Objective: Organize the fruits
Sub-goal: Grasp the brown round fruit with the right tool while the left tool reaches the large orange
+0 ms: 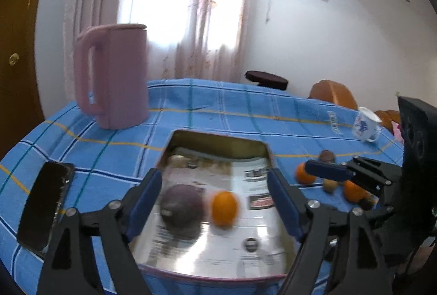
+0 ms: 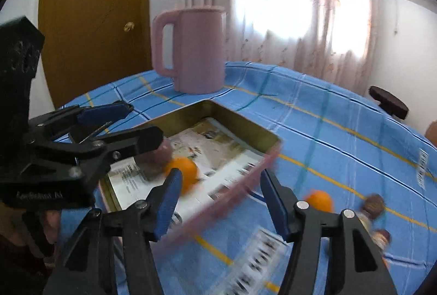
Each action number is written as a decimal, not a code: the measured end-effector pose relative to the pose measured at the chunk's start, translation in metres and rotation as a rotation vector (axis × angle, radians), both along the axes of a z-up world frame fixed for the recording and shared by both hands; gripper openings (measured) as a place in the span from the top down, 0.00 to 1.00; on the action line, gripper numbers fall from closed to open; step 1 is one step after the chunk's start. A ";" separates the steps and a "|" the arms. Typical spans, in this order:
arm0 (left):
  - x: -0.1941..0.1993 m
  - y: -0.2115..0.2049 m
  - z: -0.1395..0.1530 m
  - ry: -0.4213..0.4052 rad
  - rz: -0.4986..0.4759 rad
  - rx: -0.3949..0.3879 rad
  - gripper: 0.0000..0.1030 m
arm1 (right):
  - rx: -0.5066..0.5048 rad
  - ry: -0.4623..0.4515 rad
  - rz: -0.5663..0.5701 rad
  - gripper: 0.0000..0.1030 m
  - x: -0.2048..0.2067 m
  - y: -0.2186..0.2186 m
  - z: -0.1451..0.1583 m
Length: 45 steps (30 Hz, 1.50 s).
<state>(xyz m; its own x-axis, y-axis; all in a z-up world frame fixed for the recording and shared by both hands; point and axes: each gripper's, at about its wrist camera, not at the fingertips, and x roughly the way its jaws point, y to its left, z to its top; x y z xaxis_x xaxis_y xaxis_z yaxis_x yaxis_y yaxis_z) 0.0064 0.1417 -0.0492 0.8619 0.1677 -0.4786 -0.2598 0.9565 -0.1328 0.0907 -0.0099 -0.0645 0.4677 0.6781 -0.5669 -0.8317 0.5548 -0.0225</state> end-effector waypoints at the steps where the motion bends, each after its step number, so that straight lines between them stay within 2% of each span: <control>1: 0.000 -0.008 0.002 -0.007 -0.013 0.004 0.15 | 0.007 -0.005 -0.026 0.41 0.000 -0.016 0.002; 6: 0.011 -0.044 0.005 -0.011 -0.104 0.010 0.12 | -0.005 -0.020 -0.222 0.37 0.015 -0.101 0.000; 10: 0.029 -0.077 0.002 0.015 -0.179 0.021 0.12 | -0.027 0.007 -0.334 0.36 0.027 -0.145 -0.008; 16: 0.055 -0.120 -0.009 0.071 -0.259 0.046 0.12 | -0.066 0.084 -0.317 0.36 0.035 -0.157 -0.024; 22: 0.071 -0.139 -0.014 0.105 -0.289 0.055 0.11 | -0.107 0.165 -0.266 0.37 0.044 -0.145 -0.036; 23: 0.073 -0.140 -0.014 0.108 -0.291 0.056 0.11 | -0.110 0.196 -0.257 0.43 0.048 -0.144 -0.039; 24: 0.074 -0.143 -0.015 0.111 -0.296 0.058 0.11 | -0.111 0.215 -0.253 0.58 0.050 -0.145 -0.043; 26: 0.078 -0.147 -0.016 0.118 -0.309 0.063 0.11 | -0.112 0.235 -0.249 0.61 0.052 -0.146 -0.045; 30: 0.087 -0.154 -0.018 0.135 -0.334 0.057 0.11 | -0.097 0.174 -0.282 0.61 0.045 -0.152 -0.038; 38: 0.111 -0.175 -0.023 0.167 -0.378 0.048 0.15 | -0.068 0.061 -0.463 0.61 0.064 -0.178 -0.015; 44: 0.124 -0.191 -0.033 0.219 -0.439 0.026 0.26 | -0.041 0.059 -0.511 0.61 0.073 -0.188 -0.014; 45: 0.128 -0.193 -0.036 0.241 -0.447 0.029 0.32 | -0.044 0.060 -0.508 0.61 0.074 -0.188 -0.015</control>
<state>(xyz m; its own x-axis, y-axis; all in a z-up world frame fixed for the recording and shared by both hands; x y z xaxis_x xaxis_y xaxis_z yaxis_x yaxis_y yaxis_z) 0.1345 -0.0514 -0.0852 0.7183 -0.1761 -0.6731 0.1560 0.9836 -0.0909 0.1643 -0.1978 -0.0790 0.6975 0.3490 -0.6259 -0.4581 0.8888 -0.0150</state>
